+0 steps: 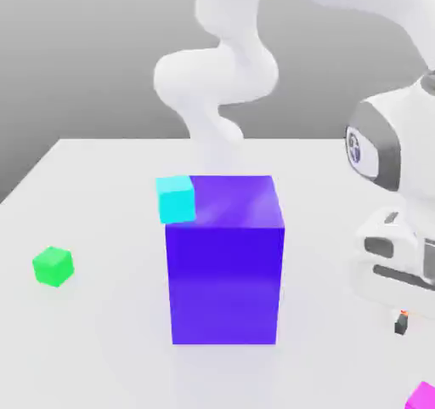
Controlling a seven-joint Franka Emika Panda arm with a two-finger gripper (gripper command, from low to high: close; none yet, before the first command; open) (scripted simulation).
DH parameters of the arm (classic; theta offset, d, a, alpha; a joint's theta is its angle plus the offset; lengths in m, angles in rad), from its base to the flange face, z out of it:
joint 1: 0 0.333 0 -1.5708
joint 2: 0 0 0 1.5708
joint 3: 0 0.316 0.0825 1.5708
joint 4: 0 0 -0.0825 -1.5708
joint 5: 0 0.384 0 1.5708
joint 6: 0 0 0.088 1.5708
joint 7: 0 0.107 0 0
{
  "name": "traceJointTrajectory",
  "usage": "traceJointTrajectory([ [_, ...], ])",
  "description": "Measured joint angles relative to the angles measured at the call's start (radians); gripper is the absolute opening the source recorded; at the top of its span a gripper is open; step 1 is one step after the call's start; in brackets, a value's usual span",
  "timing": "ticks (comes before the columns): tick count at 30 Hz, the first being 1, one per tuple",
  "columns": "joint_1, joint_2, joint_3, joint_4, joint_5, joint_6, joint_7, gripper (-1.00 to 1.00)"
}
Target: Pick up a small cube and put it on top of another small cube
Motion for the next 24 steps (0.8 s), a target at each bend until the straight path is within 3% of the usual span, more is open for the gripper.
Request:
traceJointTrajectory([
  [4, 0.096, 0.089, -0.058, 0.017, -0.088, 0.048, 0.177, 0.00],
  [7, 0.110, 0.200, -0.062, 0.043, -0.092, 0.130, 0.199, 0.00],
  [8, 0.108, 0.227, -0.060, 0.049, -0.090, 0.150, 0.199, -1.00],
  [14, 0.108, 0.241, -0.059, 0.052, -0.088, 0.163, 0.199, -1.00],
  [18, 0.117, 0.126, -0.072, 0.025, -0.102, 0.075, 0.209, -1.00],
  [24, 0.007, -0.025, -0.206, -0.076, -0.134, 0.018, 0.181, -1.00],
])
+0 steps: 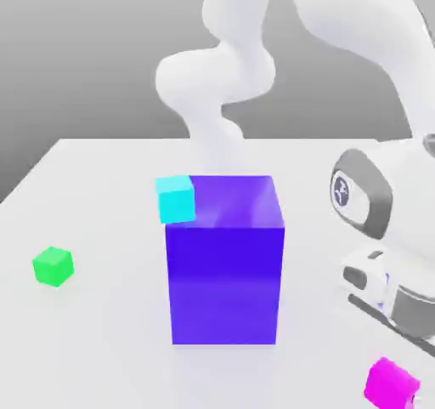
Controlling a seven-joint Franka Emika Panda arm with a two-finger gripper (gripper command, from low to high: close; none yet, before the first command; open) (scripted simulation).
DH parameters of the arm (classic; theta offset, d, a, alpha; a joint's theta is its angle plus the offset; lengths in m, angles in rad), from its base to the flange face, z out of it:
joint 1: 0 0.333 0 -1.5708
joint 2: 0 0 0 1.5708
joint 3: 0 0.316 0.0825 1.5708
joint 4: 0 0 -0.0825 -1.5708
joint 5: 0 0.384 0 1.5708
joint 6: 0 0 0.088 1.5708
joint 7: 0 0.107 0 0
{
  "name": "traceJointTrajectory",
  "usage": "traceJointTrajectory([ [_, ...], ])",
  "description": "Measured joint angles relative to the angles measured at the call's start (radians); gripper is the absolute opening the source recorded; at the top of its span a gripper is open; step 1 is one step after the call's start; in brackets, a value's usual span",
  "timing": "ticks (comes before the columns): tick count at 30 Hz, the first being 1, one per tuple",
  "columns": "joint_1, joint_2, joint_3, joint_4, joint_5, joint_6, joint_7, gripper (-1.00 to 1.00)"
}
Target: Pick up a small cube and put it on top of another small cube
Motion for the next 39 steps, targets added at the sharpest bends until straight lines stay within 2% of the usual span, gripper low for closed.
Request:
traceJointTrajectory([
  [10, -0.216, -0.205, -0.257, -0.199, -0.092, -0.015, -0.065, -1.00],
  [14, -0.362, -0.291, -0.371, -0.297, -0.147, -0.001, -0.097, -1.00],
  [19, -0.533, -0.383, -0.443, -0.414, -0.210, 0.035, -0.131, -1.00],
  [26, -0.694, -0.508, -0.548, -0.586, -0.286, 0.113, -0.184, -1.00],
  [33, -0.707, -0.498, -0.570, -0.601, -0.285, 0.166, -0.200, -1.00],
  [39, -0.675, -0.421, -0.580, -0.598, -0.194, 0.232, -0.265, -1.00],
])
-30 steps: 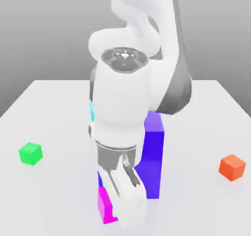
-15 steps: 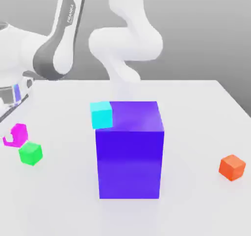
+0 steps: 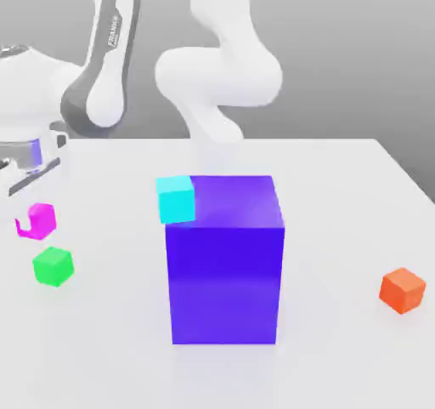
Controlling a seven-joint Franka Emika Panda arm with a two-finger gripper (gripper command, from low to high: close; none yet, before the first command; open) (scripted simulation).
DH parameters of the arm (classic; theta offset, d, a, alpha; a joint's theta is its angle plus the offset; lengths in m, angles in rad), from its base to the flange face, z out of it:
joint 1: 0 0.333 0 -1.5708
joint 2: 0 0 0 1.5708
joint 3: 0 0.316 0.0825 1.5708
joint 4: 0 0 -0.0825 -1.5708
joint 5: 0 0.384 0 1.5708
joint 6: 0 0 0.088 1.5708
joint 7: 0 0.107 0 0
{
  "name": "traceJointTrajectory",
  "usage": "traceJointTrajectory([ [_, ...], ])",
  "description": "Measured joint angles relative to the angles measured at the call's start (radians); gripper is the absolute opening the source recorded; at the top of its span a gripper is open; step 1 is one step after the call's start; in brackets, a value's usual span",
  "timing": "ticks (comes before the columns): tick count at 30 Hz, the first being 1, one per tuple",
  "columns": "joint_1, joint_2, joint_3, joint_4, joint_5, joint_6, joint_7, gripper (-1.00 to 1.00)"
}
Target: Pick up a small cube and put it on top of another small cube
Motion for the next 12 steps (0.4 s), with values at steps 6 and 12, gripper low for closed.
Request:
traceJointTrajectory([
  [6, 0.009, 0.118, 0.048, -0.001, 0.242, 0.076, -0.171, -1.00],
  [12, -0.071, 0.201, 0.171, 0.003, 0.457, 0.119, -0.324, 1.00],
])
